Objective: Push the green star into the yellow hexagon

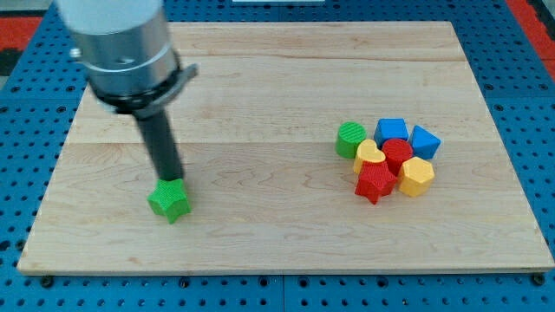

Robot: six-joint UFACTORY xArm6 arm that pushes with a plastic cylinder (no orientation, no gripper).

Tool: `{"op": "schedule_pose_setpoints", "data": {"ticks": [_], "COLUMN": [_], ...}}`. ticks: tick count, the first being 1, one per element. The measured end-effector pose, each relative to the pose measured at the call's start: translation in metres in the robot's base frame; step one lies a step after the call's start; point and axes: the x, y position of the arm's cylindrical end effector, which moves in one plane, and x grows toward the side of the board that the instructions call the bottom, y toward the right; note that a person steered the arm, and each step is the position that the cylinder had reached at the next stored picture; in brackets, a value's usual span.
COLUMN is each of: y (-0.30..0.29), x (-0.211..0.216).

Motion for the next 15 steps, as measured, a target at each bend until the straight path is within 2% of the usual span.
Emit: {"op": "schedule_pose_setpoints", "data": {"ticks": [1,2,3,4,5,6,7,9,10,11,12,13,14,15], "y": [-0.03,0.026,0.108,0.099,0.145,0.175,0.117,0.131,0.176,0.223,0.235,0.278,0.259,0.249], "x": [0.013,0.032,0.041,0.072,0.097,0.09,0.094,0.05,0.054,0.076,0.105,0.089,0.095,0.073]}}
